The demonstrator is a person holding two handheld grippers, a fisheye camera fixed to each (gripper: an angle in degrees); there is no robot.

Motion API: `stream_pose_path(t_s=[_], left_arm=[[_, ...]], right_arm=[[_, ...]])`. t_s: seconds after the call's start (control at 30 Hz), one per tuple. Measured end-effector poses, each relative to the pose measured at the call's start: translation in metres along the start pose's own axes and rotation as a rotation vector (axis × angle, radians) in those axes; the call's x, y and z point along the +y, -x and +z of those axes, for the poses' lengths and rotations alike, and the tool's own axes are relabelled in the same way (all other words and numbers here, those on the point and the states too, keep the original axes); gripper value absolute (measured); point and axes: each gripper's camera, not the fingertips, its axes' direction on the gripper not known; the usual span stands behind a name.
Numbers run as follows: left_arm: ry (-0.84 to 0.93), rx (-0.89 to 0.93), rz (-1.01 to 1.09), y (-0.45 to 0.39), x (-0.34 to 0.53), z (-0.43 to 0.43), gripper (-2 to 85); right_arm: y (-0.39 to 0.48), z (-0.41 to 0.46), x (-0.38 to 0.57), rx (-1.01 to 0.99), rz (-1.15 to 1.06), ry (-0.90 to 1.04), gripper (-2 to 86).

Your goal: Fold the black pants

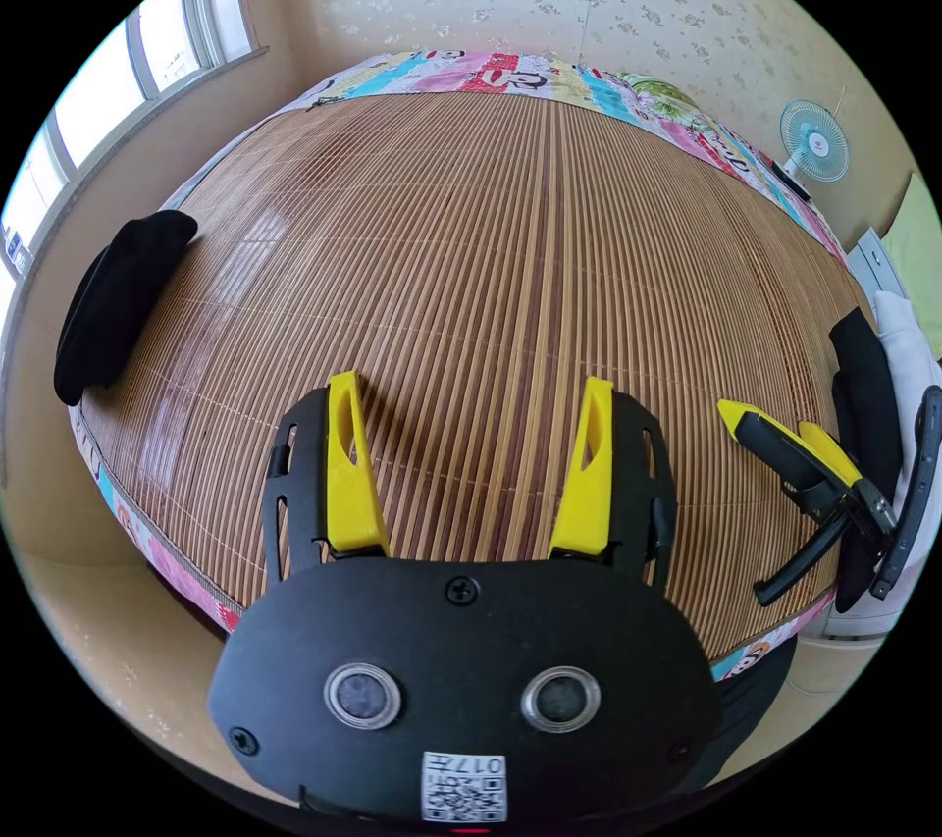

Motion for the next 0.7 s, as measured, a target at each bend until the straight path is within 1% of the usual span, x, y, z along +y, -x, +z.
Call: stream_pose_path(t_s=[0.7], left_arm=[[0.001,0.002,-0.003,-0.028,0.008,0.006,29.0]], right_arm=[[0.004,-0.002,0.005,0.001,0.003,0.002,32.0]])
